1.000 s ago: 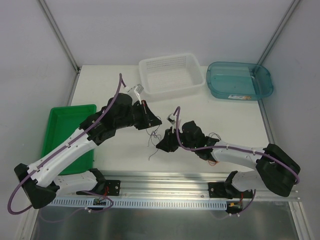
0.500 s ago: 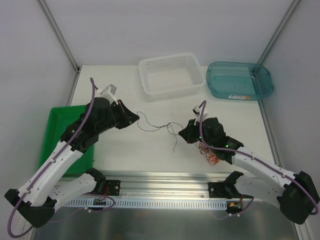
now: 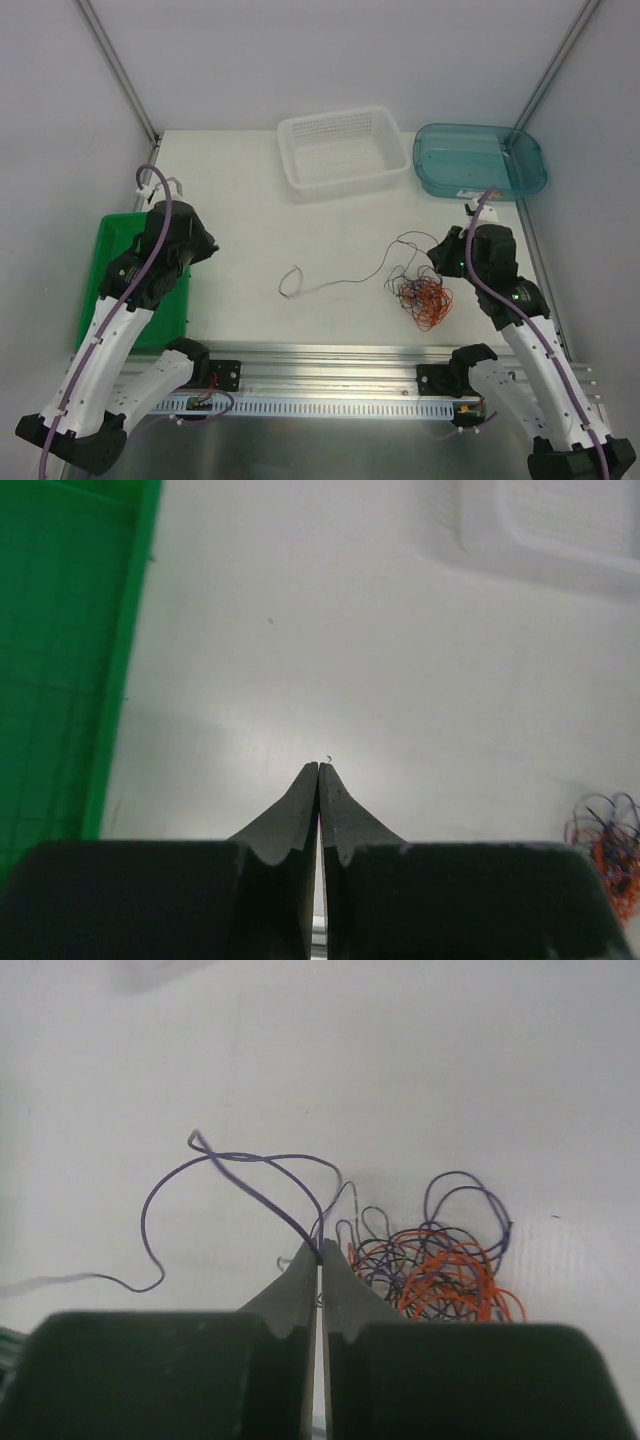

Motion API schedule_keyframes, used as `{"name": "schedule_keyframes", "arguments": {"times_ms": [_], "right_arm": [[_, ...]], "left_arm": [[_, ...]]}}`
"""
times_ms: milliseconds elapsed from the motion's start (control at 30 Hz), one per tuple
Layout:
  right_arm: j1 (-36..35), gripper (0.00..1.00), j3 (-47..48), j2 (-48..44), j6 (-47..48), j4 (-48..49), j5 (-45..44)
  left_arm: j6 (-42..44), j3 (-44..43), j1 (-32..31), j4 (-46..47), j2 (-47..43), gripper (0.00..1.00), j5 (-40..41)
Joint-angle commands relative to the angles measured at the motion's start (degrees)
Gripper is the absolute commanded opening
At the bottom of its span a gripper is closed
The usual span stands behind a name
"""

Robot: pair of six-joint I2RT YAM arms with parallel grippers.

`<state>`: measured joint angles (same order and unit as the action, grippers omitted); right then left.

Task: Untangle the cables
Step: Untie the cable.

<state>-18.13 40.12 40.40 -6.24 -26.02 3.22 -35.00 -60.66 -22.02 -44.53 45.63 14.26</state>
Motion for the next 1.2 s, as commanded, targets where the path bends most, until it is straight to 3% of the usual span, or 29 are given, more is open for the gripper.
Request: {"name": "schedule_keyframes", "arguments": {"times_ms": [0, 167, 233, 333, 367, 400, 467, 567, 633, 767, 900, 1000, 1167], "right_arm": [[5.11, 0.01, 7.15, -2.08, 2.46, -10.09, -1.11], [9.77, 0.01, 19.96, -1.82, 4.13, -16.51, -0.51], [9.87, 0.01, 22.97, -1.03, 4.31, -16.69, 5.19], [9.87, 0.01, 27.81, 1.16, 4.13, -15.99, 13.72], [9.78, 0.01, 28.6, 1.6, 3.7, -15.64, 15.22], [9.78, 0.01, 28.7, 2.13, 3.34, -15.03, 18.54], [9.69, 0.01, 28.53, 2.57, 2.81, -13.89, 20.67], [9.26, 0.01, 27.65, 2.93, 2.2, -13.44, 23.32], [8.03, 0.01, 26.68, 3.1, 1.76, -12.74, 24.46], [3.38, 0.01, 25.8, 4.42, 0.53, -12.48, 23.24], [-2.51, 0.01, 24.83, 5.3, -1.84, -12.39, 14.81], [-8.12, 0.01, 23.87, 6.09, -5.62, -12.04, 8.13], [-15.17, 0.01, 24.04, 8.02, -9.14, -12.91, -1.97]], "left_arm": [[6.43, -4.37, 3.03, -4.59, 0.25, 0.0, 12.17], [7.76, -8.67, 5.58, -6.18, 1.66, 0.0, 12.12], [7.06, -10.44, 5.58, -5.13, 2.01, 0.0, 8.17], [8.19, -10.44, 5.5, -2.41, 3.24, 0.0, -4.55], [8.55, -9.48, 5.41, 1.86, 2.81, 0.04, -12.6], [8.72, -6.34, 5.5, 4.6, 2.28, 0.17, -17.9], [8.03, -2.11, 5.15, 14.41, 0.35, 0.3, -29.92], [5.48, 4.49, 1.91, 24.28, -0.71, 0.55, -36.31], [5.91, 6.08, -1.86, 27.21, -0.19, 0.68, -34.75], [8.81, 4.33, -17.05, 31.87, 5.51, 0.81, -27.89], [7.06, 1.61, -25.42, 38.88, 11.32, 0.84, -23.24], [6.71, 0.11, -31.74, 42.32, 15.53, 0.84, -14.73], [3.9, -1.21, -37.12, 47.16, 21.34, 0.81, -9.88]]}}
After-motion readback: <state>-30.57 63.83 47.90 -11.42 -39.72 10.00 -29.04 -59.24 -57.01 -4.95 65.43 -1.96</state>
